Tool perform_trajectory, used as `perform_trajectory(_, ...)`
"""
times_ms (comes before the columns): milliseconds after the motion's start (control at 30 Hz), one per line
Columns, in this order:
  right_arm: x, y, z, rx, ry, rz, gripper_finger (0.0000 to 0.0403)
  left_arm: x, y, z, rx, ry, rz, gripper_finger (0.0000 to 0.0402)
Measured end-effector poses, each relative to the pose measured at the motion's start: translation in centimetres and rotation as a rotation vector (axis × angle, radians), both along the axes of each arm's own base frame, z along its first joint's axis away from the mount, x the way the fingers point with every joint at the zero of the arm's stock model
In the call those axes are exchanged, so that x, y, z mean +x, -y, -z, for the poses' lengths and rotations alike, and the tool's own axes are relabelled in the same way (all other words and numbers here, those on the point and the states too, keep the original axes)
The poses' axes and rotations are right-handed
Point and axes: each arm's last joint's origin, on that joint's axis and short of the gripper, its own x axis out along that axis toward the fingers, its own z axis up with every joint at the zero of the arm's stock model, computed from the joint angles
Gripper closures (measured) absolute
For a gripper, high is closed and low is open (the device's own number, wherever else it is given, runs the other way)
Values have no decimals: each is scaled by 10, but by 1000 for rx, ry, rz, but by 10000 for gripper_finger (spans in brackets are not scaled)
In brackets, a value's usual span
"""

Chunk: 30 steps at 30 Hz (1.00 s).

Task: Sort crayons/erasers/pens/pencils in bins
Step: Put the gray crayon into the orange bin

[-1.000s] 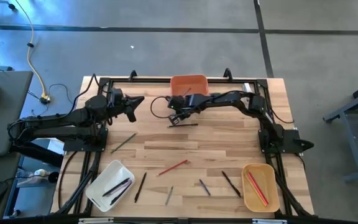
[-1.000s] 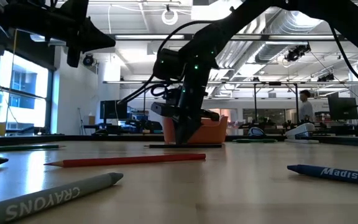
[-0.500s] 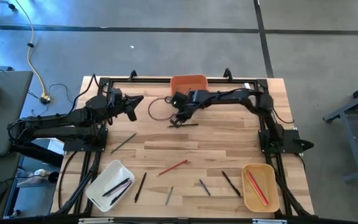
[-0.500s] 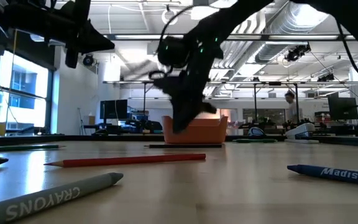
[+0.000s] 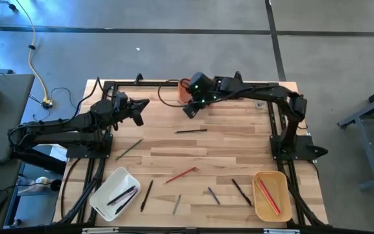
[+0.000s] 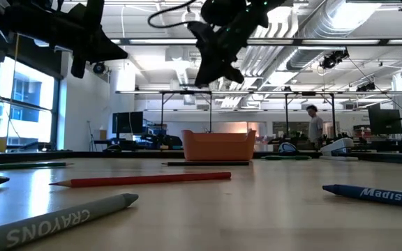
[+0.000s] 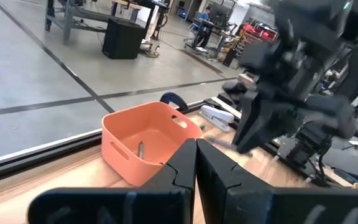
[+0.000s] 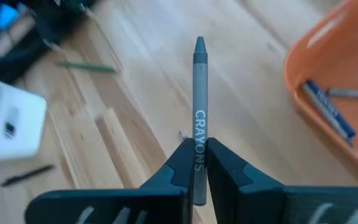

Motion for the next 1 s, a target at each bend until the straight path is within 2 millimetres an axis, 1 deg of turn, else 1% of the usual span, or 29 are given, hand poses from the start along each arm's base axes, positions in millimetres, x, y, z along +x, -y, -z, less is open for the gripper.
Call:
perform_trajectory(100, -6, 13, -6, -22, 19, 57, 386, 0, 0, 0, -19, 15, -2, 401)
perform_trajectory(200, -15, 35, -5, -72, -8, 200, 386, 0, 0, 0, -22, 18, -2, 401)
perform_trajectory(267, -18, 50, -1, -114, -29, 282, 386, 0, 0, 0, -22, 18, -2, 401)
perform_trajectory(333, -21, 63, 11, -128, -73, 321, 386, 0, 0, 0, -19, 16, -2, 401)
perform_trajectory(433, -20, 83, 31, -163, -127, 327, 386, 0, 0, 1, -23, 5, -4, 401)
perform_trajectory(600, -20, 112, 77, -156, -239, 327, 386, 0, 0, 2, -29, 0, -8, 401)
perform_trajectory(667, -21, 121, 91, -140, -263, 331, 386, 0, 0, 2, -28, -1, -10, 401)
perform_trajectory(800, -24, 130, 113, -91, -312, 313, 386, -1, 0, 2, -25, -6, -25, 401)
perform_trajectory(1000, -25, 137, 125, -85, -333, 311, 386, -1, 0, 2, -23, -9, -25, 401)
